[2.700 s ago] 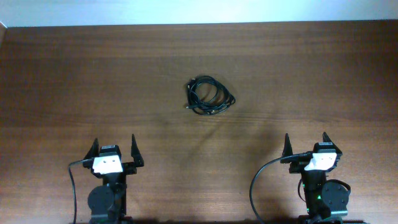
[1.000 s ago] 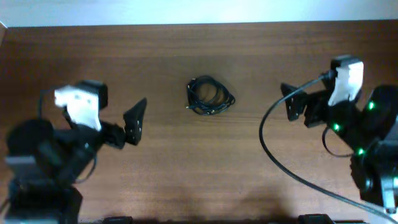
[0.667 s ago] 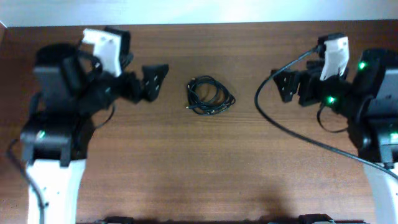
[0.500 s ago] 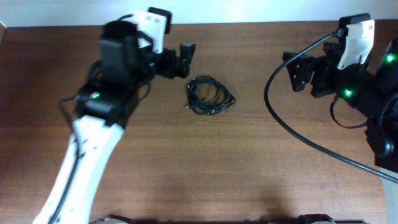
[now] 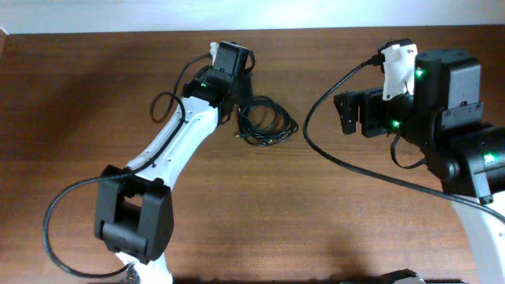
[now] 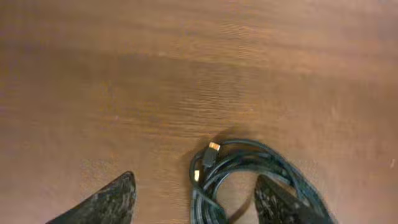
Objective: Untangle cables
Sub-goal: 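Move both grippers forward to the black cable bundle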
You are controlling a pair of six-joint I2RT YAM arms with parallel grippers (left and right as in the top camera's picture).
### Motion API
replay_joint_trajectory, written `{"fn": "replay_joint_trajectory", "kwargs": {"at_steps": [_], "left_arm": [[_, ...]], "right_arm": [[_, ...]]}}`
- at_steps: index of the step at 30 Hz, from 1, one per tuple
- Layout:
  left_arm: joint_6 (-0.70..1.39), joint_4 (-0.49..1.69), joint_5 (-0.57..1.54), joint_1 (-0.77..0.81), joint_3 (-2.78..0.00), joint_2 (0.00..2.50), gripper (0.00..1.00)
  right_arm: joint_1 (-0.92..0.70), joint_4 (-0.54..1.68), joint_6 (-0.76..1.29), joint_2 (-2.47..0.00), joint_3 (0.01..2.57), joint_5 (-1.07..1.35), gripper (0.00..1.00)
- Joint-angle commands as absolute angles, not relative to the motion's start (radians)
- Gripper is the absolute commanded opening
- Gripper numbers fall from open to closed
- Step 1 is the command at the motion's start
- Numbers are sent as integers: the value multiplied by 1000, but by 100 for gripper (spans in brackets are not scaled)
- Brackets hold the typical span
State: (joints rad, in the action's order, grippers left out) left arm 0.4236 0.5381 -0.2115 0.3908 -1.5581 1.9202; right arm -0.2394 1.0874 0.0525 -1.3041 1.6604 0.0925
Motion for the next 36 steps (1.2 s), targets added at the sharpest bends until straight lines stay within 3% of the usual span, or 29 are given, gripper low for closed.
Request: {"fn": "replay_joint_trajectory", "kwargs": {"at_steps": [1,4,7,17,36], "left_arm": [[770,559,-256,390,-1575,1984,99],[1065,585,-259,390,-1573,2053,99],[1232,586,-179,390,-1573,2140,99],[1181,522,9,393,-1574,2195,97],[1093,620,-92,329,-1636,2189,84]], "right_arm": [[-249,1119,58,-1322,1670,67,99],[-249,1146,61,-1325,1670,70,99],[-249,1175,60,-1325,1670,70,99],[-249,1179,60,-1325,1665,70,99],[-250,1183,60,-1395,1647,71,100]]}}
